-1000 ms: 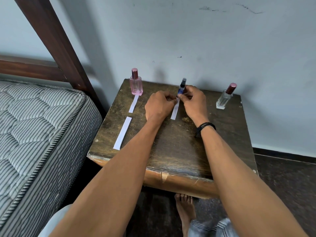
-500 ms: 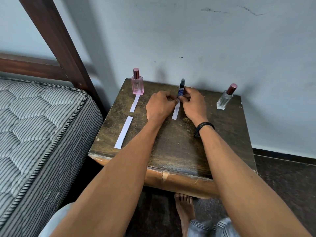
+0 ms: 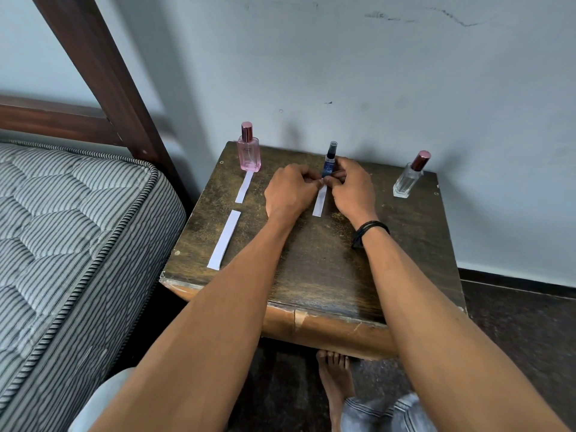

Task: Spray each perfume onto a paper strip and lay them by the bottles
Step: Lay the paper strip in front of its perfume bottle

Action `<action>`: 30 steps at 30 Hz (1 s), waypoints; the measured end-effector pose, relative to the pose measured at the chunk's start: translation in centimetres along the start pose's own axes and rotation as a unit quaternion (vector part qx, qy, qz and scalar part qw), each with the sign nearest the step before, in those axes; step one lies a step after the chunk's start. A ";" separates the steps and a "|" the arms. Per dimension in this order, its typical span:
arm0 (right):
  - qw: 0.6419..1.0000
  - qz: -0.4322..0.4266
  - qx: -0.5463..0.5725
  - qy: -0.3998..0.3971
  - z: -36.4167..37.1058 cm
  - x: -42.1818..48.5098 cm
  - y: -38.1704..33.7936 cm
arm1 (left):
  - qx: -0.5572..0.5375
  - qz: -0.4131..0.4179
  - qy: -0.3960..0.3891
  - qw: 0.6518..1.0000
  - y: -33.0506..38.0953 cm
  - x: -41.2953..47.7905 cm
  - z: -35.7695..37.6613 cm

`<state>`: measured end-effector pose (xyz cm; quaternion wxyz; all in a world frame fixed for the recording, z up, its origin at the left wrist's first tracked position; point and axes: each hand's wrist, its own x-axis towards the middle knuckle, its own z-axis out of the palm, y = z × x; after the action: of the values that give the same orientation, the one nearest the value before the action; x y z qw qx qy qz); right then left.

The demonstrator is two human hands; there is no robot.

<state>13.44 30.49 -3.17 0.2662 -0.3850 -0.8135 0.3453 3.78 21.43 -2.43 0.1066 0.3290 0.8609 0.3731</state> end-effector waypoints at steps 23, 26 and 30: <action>0.999 0.007 0.052 0.010 0.3 0.4 0.6 | -0.043 -0.016 -0.006 0.999 0.5 -0.6 -0.6; 0.995 0.010 0.089 0.033 0.0 0.1 0.5 | -0.111 -0.026 0.005 0.994 0.2 -0.7 -0.9; 0.988 0.010 0.132 0.077 -0.4 -0.3 0.4 | -0.235 -0.046 0.003 0.971 -0.2 -1.5 -2.1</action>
<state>14.06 30.55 -3.33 0.3732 -0.3801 -0.7336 0.4219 3.92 19.14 -1.21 0.1955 0.2539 0.7637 0.5604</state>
